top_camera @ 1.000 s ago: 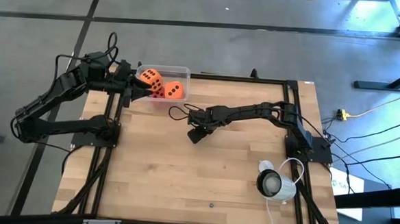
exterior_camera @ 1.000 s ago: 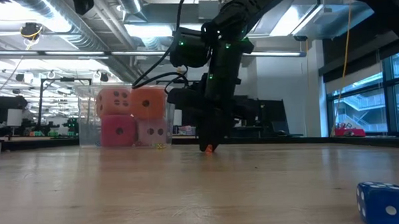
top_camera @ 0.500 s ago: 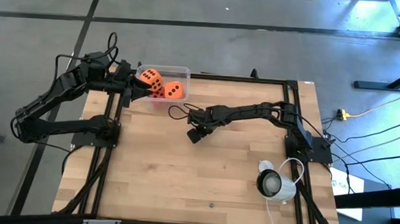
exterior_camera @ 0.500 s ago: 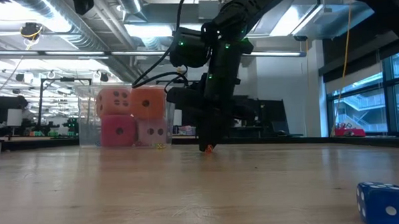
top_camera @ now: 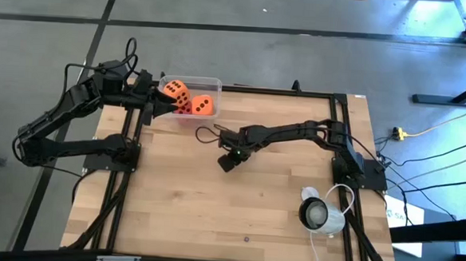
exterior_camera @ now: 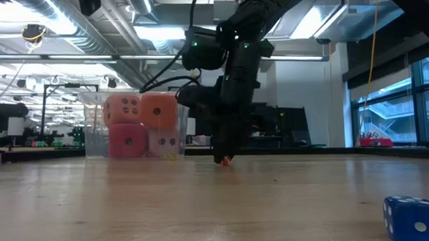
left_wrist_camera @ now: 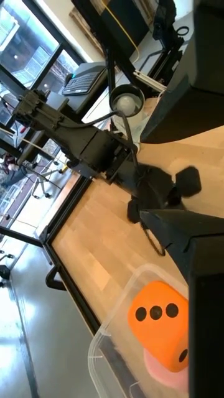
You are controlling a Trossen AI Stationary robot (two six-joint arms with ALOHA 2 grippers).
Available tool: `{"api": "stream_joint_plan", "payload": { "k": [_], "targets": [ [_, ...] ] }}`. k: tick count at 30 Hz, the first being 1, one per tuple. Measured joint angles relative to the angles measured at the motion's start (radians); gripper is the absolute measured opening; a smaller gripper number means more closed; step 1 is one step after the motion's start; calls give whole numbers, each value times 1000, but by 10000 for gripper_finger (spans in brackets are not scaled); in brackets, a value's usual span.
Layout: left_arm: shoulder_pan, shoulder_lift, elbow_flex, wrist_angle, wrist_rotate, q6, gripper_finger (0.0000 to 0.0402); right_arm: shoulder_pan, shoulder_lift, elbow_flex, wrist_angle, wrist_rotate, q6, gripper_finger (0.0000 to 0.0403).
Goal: Pick & Place Dice
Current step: Put the small orange die into the transparent bin
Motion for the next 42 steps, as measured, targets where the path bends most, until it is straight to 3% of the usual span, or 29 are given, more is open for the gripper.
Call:
{"api": "stream_joint_plan", "payload": {
  "k": [5, 10, 15, 21, 27, 34, 42],
  "targets": [
    [0, 0, 0, 0, 7, 72, 173, 18, -52, -1, 12, -32, -5, 52],
    [-3, 0, 0, 33, 78, 164, 173, 22, -119, 0, 21, -19, 0, 52],
    [-61, 5, 0, 81, 110, 257, 173, 51, -222, 0, 57, -40, 6, 52],
    [-190, 38, 0, 131, -6, 376, 177, 65, -369, 1, 104, -40, 27, 52],
    [-327, 131, 0, 231, -80, 412, 203, 82, -498, 2, 271, -30, 37, 52],
    [-460, 242, 0, 353, -140, 546, 234, 82, -539, 3, 446, -4, 70, 52],
    [-549, 309, 0, 487, -235, 640, 240, 82, -542, 2, 566, -3, 78, 52]
  ]
}}
